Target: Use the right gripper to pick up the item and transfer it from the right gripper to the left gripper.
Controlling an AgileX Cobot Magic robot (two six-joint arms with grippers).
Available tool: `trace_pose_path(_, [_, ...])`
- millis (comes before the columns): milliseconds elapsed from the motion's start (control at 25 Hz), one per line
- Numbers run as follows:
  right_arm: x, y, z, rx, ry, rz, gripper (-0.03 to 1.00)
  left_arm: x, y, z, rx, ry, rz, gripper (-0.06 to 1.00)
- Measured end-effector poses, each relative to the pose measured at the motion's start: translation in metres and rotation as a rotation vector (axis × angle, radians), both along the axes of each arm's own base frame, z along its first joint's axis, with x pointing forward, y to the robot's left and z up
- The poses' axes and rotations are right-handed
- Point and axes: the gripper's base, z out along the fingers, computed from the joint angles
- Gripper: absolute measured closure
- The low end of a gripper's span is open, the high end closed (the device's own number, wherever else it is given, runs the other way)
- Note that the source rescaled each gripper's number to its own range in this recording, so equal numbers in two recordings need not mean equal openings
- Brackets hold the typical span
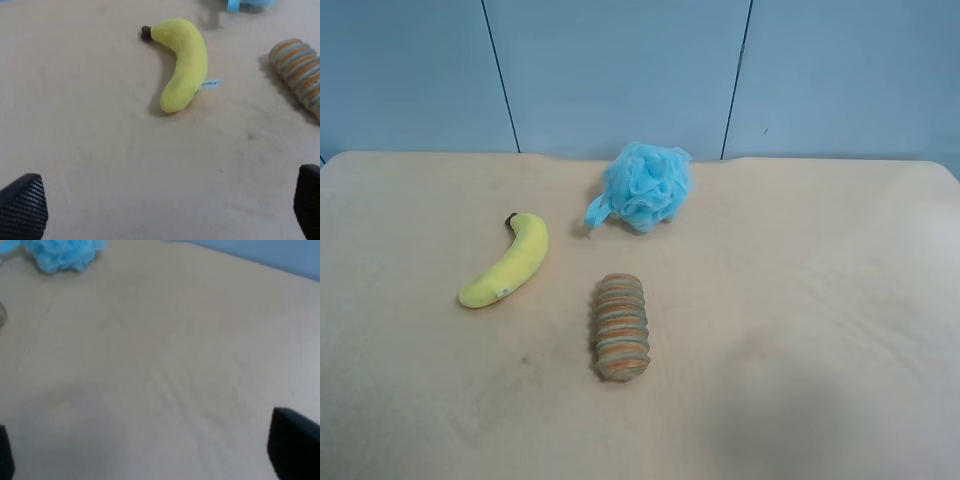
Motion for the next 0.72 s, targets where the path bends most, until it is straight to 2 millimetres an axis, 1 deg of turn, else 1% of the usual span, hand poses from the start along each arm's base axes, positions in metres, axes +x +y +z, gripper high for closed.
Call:
trace_pose_path(240, [0.0000,0.0000,0.0000,0.000,0.000,0.000,-0.03,0.0000,0.0000,0.0000,0.000,0.000,0.004,-0.05])
trace_pose_path(720, [0.0000,0.0000,0.0000,0.000,0.000,0.000,-0.03,-0.0004,-0.0006,0.0000,0.001,0.000,0.132,-0.05])
